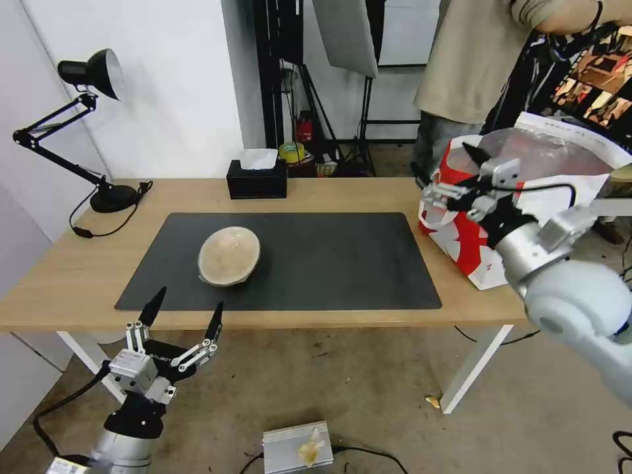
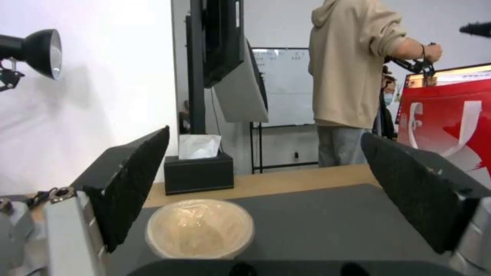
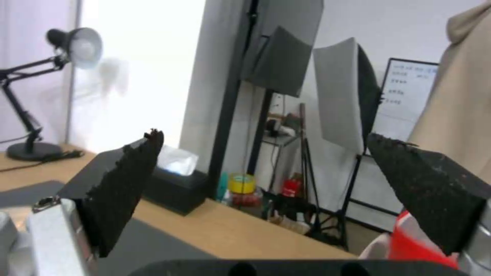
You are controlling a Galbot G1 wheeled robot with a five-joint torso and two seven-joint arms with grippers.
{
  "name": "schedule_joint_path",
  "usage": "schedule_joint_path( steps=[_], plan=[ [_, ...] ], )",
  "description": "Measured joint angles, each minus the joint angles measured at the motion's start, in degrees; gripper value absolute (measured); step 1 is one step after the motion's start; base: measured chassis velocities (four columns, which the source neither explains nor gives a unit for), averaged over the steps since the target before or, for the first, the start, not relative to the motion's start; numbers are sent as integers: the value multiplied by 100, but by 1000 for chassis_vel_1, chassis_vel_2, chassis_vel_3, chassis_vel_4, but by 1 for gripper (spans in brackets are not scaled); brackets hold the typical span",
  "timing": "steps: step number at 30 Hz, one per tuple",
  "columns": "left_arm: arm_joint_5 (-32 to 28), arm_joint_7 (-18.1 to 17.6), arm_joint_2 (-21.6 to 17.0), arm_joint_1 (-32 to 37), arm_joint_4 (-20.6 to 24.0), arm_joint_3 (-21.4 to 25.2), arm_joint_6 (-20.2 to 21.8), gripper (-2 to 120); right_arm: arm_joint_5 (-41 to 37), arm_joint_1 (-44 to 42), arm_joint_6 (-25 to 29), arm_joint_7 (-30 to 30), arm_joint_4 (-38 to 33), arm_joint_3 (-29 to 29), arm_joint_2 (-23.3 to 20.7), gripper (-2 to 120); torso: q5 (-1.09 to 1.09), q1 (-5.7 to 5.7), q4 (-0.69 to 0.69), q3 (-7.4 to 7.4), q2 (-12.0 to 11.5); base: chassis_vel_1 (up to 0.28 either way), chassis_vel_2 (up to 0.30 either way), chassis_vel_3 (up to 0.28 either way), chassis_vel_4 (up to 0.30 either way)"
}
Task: Pick up the trash from the table and place it into the takeout bag.
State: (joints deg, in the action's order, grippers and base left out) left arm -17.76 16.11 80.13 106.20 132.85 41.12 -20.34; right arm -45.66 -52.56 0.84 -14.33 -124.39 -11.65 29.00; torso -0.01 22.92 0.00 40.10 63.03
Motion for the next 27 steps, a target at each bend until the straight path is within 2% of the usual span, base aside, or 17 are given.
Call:
schedule_joint_path(
  steps=[8, 19, 21, 25, 27],
  plan=[
    [62, -187, -80, -35, 12, -78, 75, 100, 970, -1453, 21, 278, -343, -411, 740, 100, 2, 0, -1, 0, 0, 0, 0, 0, 0],
    [102, -198, -76, 18, 81, -42, 95, 100, 1715, -2474, 0, 492, -544, -747, 1378, 100, 1, 0, 0, 0, 0, 0, 0, 0, 0],
    [108, -193, -77, 20, 105, -18, 93, 100, 2103, -3062, -20, 627, -649, -1015, 1679, 100, 0, -1, 1, 0, 0, 0, 0, 0, 0],
    [112, -170, -73, 22, 150, -15, 93, 100, 2414, -3595, -29, 782, -731, -1355, 1955, 100, 1, 0, -1, 0, 0, 0, 0, 0, 0],
    [112, -7, -83, 46, 171, 14, 97, 100, 2591, -3954, -34, 868, -814, -1581, 2124, 100, 1, -1, -1, -1, 0, 0, 0, 0, 0]
  ],
)
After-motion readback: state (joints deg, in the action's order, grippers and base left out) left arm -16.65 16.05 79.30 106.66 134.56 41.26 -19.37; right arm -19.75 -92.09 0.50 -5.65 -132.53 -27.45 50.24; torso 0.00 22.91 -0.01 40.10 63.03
